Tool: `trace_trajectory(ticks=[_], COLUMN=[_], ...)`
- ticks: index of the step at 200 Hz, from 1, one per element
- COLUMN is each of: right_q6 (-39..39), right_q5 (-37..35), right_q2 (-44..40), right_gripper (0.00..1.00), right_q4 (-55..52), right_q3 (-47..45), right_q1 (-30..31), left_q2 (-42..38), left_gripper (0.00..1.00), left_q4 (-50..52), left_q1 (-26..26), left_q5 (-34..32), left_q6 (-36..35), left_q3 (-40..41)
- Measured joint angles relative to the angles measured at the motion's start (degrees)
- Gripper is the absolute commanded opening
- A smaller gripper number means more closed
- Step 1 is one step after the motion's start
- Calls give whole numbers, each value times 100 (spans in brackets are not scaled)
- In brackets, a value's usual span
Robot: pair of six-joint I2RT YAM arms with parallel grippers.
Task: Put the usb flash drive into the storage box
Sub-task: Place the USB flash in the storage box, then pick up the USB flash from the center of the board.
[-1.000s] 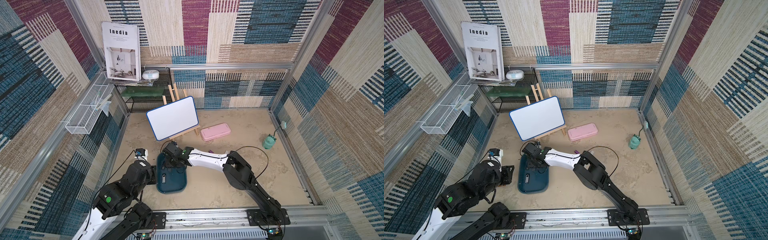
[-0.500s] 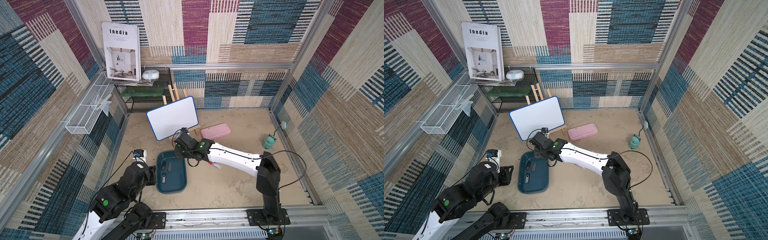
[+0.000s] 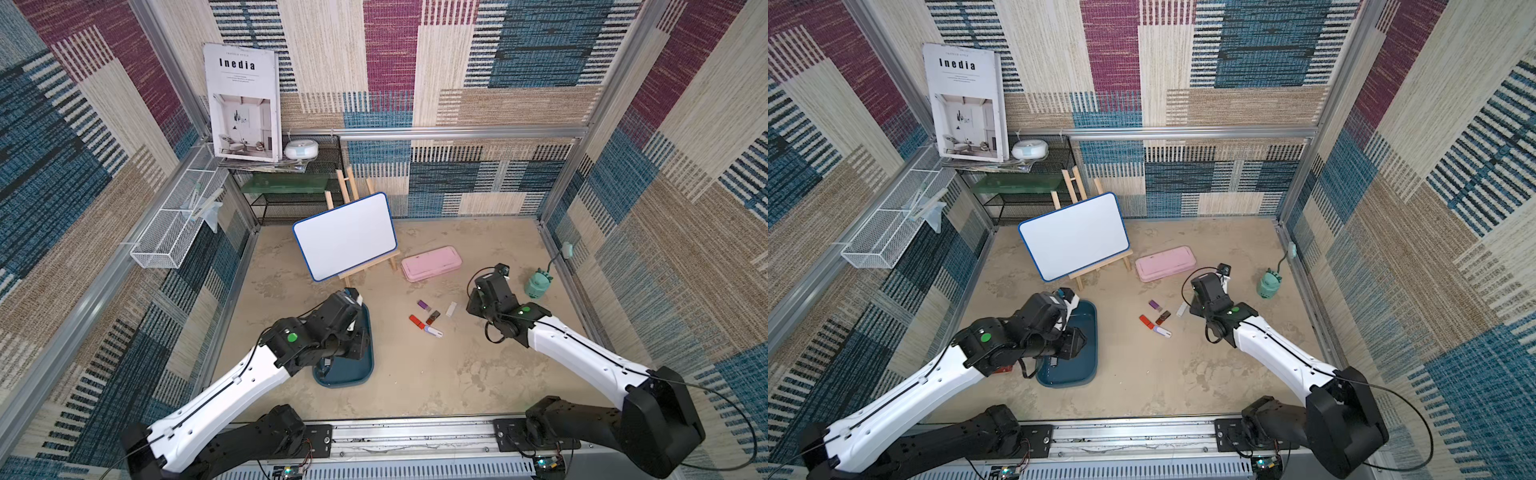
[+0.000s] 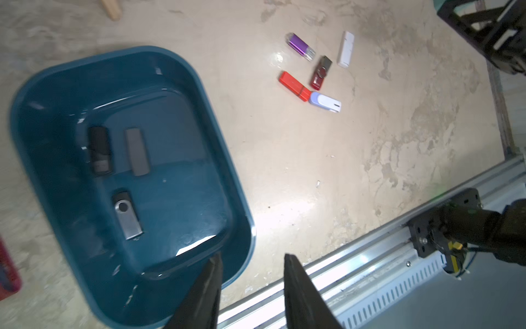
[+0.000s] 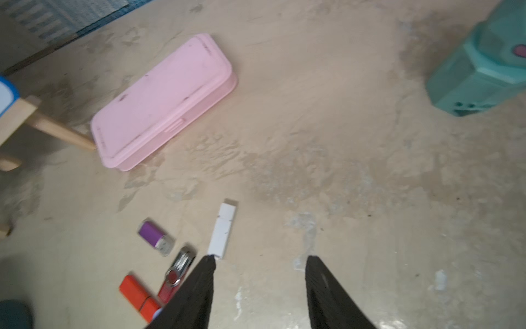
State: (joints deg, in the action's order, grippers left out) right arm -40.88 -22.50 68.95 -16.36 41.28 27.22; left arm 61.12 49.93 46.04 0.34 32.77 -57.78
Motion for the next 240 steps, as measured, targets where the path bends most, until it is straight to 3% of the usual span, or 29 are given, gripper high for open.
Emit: trace_trajectory(ticks=[38, 88, 158, 240], right_q6=[232, 337, 306, 293], right_q5=[44, -28, -212, -295], right_q2=[-275, -610, -466, -291], right_gripper=[60, 60, 60, 60], right_q4=[627, 1353, 1810, 1843], right_q3=[-811, -1558, -1825, -1814], right_q1=[-710, -852, -852, -852], left_q2=[1766, 3512, 5193, 6369], left_gripper=[38, 37, 37, 38], left_q4=[-592, -955, -973, -793], left_q1=[726, 918, 918, 713], left_q5=[76, 466, 1169, 1574], left_q6=[-57, -673, -1423, -1917], left_q3=[-671, -1825, -3289, -4245])
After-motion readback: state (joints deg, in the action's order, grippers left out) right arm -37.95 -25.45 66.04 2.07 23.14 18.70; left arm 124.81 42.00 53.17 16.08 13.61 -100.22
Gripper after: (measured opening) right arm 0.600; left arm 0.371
